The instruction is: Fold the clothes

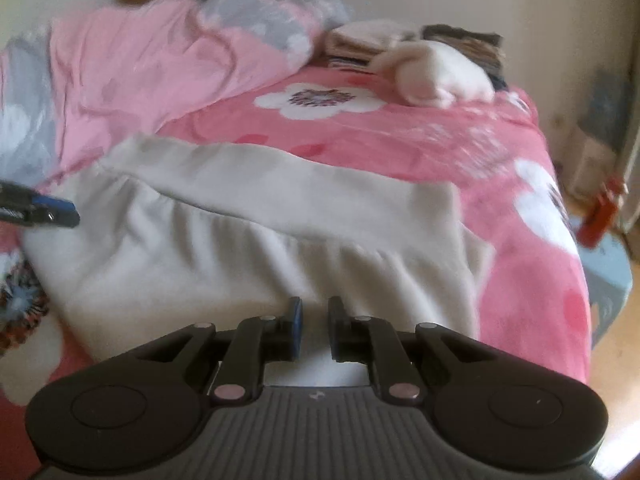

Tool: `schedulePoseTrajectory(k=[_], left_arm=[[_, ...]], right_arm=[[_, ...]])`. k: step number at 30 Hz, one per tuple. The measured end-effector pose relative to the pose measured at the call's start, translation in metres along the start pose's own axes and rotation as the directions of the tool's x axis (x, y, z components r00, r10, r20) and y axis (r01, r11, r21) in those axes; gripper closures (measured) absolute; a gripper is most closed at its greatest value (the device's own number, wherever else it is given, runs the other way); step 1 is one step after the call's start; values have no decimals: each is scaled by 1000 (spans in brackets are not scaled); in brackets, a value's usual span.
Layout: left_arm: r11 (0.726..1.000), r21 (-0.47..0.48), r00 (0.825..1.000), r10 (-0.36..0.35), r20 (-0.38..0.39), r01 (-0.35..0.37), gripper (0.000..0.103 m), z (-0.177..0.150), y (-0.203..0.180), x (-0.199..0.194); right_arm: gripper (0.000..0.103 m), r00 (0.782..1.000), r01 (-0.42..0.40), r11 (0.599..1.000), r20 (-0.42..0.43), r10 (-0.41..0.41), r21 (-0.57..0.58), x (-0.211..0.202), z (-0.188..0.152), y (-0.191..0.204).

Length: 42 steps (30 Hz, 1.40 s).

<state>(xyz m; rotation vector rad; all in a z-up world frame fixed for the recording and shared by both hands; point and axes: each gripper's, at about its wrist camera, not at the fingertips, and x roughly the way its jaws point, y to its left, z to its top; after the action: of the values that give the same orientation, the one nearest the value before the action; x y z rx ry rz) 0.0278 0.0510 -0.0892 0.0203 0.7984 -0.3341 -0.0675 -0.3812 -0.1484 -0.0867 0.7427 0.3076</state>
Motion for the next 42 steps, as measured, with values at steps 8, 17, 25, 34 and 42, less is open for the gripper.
schedulePoseTrajectory(k=[8,17,25,34,42], left_arm=[[1000,8,1000,3,-2,-3,66,0,0,2],[1000,5,1000,10,-4,-10,66,1,-3,2],[1000,6,1000,-4,3,4,65,-2,0,2],[1000,-13,1000,1,3,-1,65,-1,-2,1],[999,-42,1000,12,-7,-12,63,3,3,-2]], right_arm=[[90,998,65,987,-21,-62,147,-44,-24,-26],[90,998,48,994,29,-51,99,6,14,-21],[89,994,108,950,-39,-101,292,-31,-37,-49],[89,999,11,922,33,-26,387,-43,-10,-43],[89,999,-28,955,-31,38,297,-26,-26,-1]])
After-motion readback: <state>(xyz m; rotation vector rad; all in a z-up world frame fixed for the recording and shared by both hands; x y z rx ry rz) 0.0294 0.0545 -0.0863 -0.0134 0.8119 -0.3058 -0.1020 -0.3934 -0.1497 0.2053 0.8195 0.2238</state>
